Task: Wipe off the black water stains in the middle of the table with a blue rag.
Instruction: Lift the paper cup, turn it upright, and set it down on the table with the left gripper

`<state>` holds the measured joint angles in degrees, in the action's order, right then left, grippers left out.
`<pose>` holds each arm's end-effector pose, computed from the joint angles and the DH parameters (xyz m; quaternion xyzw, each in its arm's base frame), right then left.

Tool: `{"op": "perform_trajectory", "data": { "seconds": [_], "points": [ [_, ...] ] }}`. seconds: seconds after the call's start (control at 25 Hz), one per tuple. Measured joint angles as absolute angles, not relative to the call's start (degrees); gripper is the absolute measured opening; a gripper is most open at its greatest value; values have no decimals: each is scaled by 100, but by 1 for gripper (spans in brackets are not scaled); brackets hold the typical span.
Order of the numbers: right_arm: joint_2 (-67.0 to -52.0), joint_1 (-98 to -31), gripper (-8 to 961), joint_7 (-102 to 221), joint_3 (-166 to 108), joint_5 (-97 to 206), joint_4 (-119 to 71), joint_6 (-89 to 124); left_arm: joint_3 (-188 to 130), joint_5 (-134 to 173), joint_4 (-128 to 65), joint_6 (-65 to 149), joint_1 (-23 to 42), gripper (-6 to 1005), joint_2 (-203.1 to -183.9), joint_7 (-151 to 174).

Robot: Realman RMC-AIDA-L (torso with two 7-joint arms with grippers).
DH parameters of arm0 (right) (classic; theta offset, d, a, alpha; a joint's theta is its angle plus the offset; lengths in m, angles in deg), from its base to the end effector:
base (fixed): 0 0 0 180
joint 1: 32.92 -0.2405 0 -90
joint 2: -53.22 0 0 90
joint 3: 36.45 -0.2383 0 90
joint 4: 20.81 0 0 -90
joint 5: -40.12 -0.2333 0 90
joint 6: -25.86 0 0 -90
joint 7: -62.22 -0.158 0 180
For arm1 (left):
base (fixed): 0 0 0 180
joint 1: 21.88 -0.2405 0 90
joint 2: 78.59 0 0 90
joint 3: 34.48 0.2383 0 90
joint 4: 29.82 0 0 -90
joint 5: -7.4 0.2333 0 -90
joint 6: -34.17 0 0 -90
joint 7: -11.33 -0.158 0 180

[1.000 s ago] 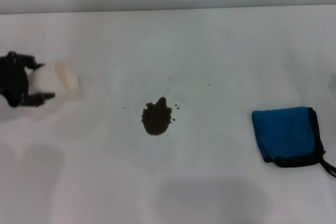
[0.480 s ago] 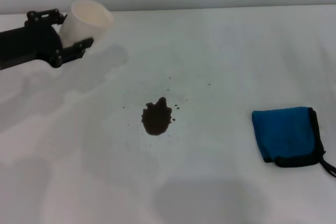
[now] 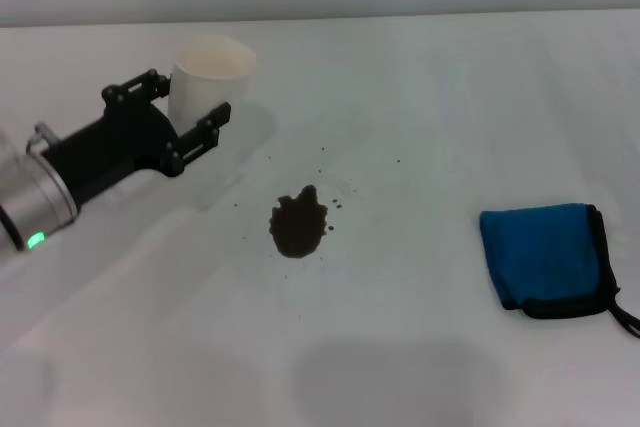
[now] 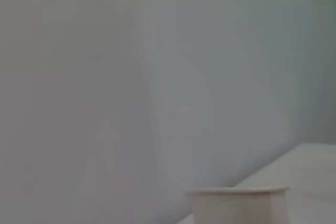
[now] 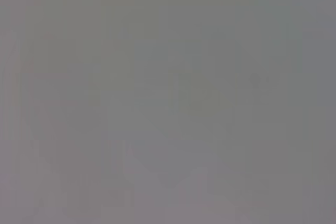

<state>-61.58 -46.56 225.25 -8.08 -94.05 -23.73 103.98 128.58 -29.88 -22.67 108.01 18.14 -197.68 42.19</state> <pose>0.4250 0.2628 0.0804 -0.5928 0.2443 0.2636 0.7207 -0.2607 0.3662 -0.0643 -0.9000 -0.0932 -0.2777 0.3228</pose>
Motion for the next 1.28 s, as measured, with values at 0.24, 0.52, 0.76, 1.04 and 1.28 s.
{"op": "perform_trajectory", "data": {
  "seconds": [0.24,0.52,0.76,1.04,1.28],
  "points": [
    [-6127,-4585,841,22471,-813,-9407,-2706,10478,12853,-3654,-2994,10711,1006,593,-19773,3540],
    [-6095,-4538,841,22374,-814,-9398,-2874,10623,12846,-3819,-3397,10304,516,594,-19794,3264],
    [-6091,-4460,841,22222,-812,-9395,-2920,10916,12847,-3756,-3635,9938,419,594,-19802,3095],
    [-6086,-4338,842,22073,-820,-9418,-2925,11278,12846,-3688,-3765,9852,232,592,-19803,2660],
    [-6090,-4295,842,22070,-824,-9431,-2912,11308,12846,-3691,-3828,9838,57,599,-19801,2029]
  ]
}}
